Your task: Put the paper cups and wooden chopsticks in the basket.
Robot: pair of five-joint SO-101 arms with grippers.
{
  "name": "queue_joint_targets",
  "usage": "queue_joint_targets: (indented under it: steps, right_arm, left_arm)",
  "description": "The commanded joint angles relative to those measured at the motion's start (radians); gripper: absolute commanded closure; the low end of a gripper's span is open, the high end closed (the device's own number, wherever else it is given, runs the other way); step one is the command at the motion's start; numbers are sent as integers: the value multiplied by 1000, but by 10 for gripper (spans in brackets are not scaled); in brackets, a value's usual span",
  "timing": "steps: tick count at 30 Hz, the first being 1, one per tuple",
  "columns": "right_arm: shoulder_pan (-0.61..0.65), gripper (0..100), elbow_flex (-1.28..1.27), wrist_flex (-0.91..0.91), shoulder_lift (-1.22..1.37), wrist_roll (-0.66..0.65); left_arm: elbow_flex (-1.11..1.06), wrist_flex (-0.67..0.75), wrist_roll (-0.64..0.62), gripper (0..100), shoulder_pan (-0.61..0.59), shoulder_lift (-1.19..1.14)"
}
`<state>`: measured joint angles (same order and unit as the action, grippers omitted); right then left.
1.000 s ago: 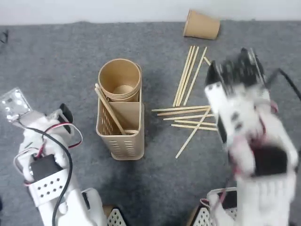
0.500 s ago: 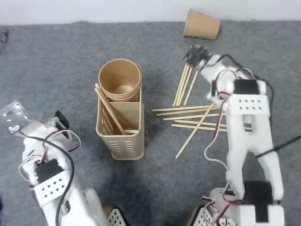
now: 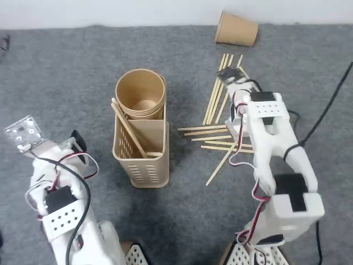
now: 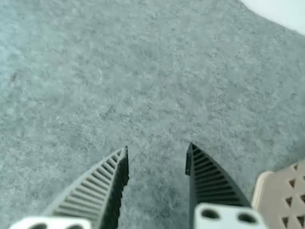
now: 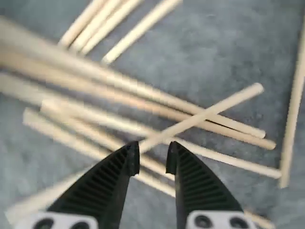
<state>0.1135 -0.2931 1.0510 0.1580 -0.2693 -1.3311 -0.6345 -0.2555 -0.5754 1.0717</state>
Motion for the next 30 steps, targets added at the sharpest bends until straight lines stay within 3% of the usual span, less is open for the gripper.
queue_joint_targets:
  steps: [1,7,30]
  right_arm:
    - [4,894,40,-67,10,212]
    - [5,890,37,-71,19,318]
    - [-94,894,75,-71,111,321]
  left_arm:
    - [5,23,11,813,5,15]
    - [4,23,11,813,6,17]
    - [4,23,11,813,6,17]
